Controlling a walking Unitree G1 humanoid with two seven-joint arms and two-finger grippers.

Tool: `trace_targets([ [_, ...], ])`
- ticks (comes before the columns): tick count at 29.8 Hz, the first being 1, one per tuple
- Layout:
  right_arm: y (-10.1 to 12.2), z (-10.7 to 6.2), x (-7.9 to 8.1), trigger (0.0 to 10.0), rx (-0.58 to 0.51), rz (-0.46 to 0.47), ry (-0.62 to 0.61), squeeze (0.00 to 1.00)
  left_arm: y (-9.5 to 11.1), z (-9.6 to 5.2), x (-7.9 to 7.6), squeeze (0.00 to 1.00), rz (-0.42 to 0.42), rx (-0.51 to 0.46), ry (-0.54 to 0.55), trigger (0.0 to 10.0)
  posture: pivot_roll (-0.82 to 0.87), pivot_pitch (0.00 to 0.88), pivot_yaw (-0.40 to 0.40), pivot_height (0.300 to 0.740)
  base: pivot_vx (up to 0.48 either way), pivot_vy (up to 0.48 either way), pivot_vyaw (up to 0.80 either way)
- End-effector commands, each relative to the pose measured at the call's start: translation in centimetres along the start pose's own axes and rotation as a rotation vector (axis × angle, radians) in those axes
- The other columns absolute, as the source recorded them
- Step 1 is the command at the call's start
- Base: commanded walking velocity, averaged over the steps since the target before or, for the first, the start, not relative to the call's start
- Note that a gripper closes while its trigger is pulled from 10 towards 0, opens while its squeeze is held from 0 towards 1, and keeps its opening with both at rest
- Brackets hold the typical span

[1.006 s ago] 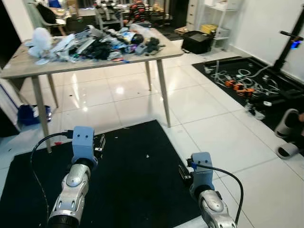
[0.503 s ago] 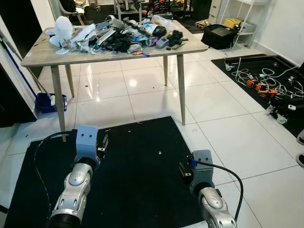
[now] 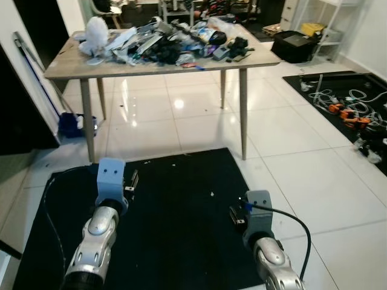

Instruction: Picking trash to rubbish bin

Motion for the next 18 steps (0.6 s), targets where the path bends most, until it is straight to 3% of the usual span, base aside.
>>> trace_targets([
  [1,-0.33,0.03,0.29,10.0,0.018,0.006,0.009,0.0,0.21,-0.03,0.19,0.0,-0.003,-0.003,0.005,10.0,0.0,0.054,0.001,0.74,0.0,0.0,0.8],
  [8,-0.33,0.05,0.35,10.0,0.019,0.007,0.013,0.0,0.24,-0.07,0.28,0.0,-0.004,-0.005,0.007,10.0,0.01,0.055,0.0,0.74,0.0,0.0,0.8],
  [12,-0.17,0.05,0.15,10.0,0.008,0.054,-0.008,0.0,0.44,-0.05,0.26,0.0,-0.007,-0.012,0.004,10.0,0.01,0.058,0.002,0.74,0.0,0.0,0.0],
  [18,-0.28,-0.01,0.25,10.0,0.013,0.05,0.0,0.0,0.71,-0.06,-0.42,0.0,-0.023,-0.022,-0.044,10.0,0.01,0.057,0.003,0.74,0.0,0.0,0.0],
])
Point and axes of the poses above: a point about 5 cm out from each wrist's last joint towards the gripper, its own z axis pointing out of the wrist towards the gripper, its own y axis along the axis of the wrist's last joint, x = y × z, the point moved 2 cm from there along z, pointing out of the wrist towards the gripper, and after that the axes turned 3 degrees about -z, right-handed, at the moved point
